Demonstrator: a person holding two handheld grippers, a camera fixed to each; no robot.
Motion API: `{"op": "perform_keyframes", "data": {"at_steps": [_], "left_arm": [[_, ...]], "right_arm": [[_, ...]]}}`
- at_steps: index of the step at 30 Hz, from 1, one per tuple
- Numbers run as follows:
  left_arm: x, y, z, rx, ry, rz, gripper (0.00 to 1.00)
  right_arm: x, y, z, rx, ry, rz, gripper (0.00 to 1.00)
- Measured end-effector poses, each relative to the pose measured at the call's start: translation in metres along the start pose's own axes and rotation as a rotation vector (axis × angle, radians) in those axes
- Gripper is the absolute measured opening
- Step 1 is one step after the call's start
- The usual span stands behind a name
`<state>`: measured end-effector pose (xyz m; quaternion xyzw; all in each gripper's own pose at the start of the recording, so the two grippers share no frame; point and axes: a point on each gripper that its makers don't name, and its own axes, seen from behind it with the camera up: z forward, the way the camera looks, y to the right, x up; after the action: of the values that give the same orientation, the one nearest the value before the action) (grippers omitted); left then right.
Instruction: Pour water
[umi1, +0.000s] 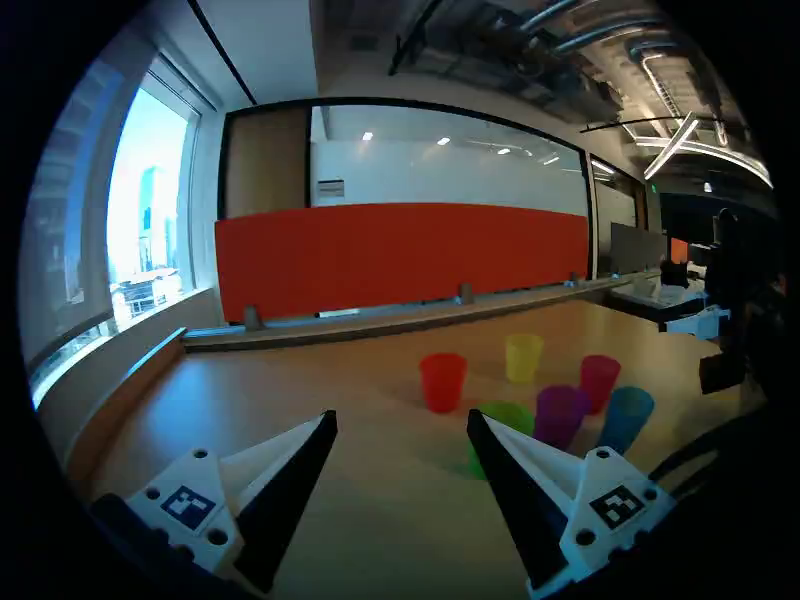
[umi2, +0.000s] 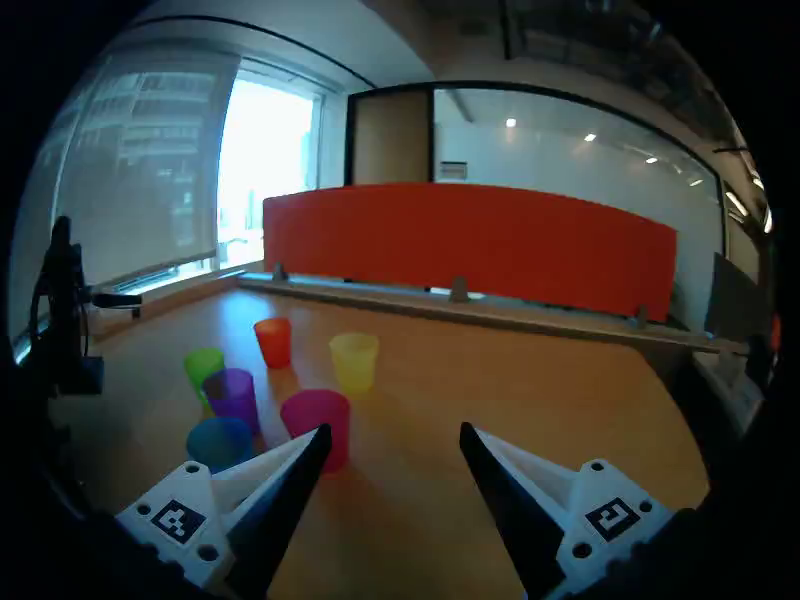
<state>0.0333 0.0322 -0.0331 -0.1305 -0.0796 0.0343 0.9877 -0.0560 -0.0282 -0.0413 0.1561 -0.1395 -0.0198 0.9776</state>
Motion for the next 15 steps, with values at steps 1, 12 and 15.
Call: {"op": "perform_keyframes", "data": {"at_steps": [1, 12, 15], "left_arm": [[0.003, -0.002, -0.001, 0.013, 0.013, -0.003, 0.97], [0.025, -0.011, -0.003, 0.106, 0.133, -0.095, 0.97], [0.028, -0.012, -0.003, 0.118, 0.159, -0.130, 0.97]], "right_arm": [[0.005, 0.004, 0.001, -0.023, 0.020, 0.004, 0.99], [0.049, 0.033, 0.005, -0.251, 0.201, 0.030, 0.99], [0.052, 0.036, 0.006, -0.294, 0.224, 0.038, 0.99]]}}
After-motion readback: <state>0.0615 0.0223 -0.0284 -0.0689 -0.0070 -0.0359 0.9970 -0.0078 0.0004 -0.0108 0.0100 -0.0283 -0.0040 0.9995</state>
